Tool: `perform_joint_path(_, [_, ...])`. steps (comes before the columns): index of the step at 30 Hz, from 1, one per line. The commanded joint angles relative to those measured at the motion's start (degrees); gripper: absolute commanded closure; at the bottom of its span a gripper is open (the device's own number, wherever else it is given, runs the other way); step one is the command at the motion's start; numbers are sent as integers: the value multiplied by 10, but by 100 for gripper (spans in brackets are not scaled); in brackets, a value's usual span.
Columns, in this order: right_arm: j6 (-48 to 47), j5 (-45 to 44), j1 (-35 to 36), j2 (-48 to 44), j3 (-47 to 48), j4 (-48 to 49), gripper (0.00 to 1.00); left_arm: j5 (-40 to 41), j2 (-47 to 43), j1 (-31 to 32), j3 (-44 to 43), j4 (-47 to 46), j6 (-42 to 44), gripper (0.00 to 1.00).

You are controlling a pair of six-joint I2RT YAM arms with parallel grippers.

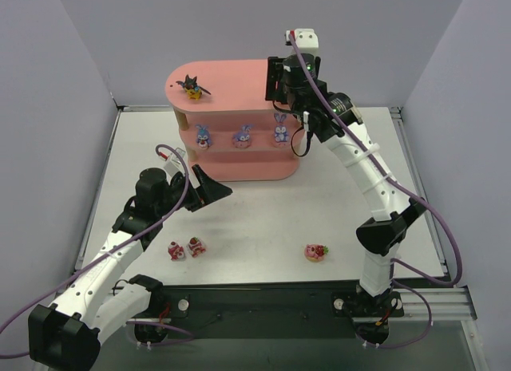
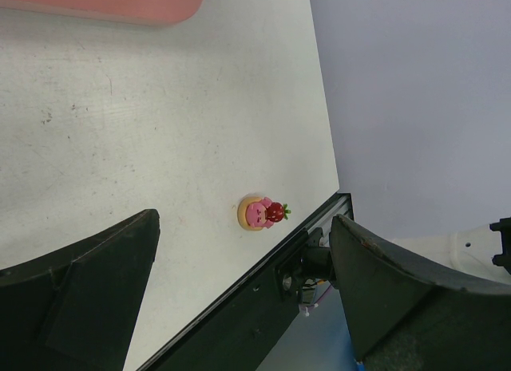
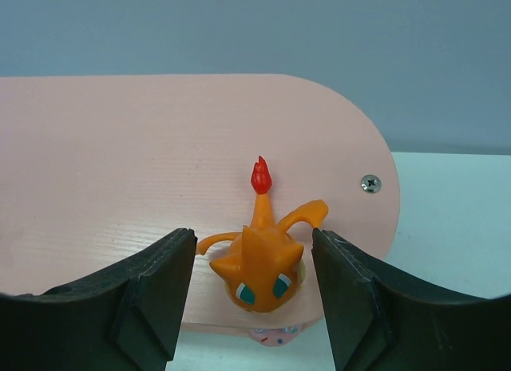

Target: Place and organize the plastic toys onto the shelf

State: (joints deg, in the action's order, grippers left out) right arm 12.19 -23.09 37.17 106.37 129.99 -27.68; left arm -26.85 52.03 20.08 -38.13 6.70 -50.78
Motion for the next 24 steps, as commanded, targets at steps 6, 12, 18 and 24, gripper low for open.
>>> perform_joint_path(6, [-5, -4, -3, 9, 18, 4, 39, -6, -6, -3, -7, -7, 5, 3])
perform_joint_path(12, [-2, -9, -7, 5, 18, 3, 39, -6, -7, -4, -7, -7, 4, 3])
perform_joint_path(18, [-2, -9, -8, 0, 18, 3, 37, -6, -7, -4, -7, -8, 4, 3])
perform_joint_path(24, [-3, -6, -8, -6, 17, 3, 34, -6, -8, -4, -7, -7, 4, 3])
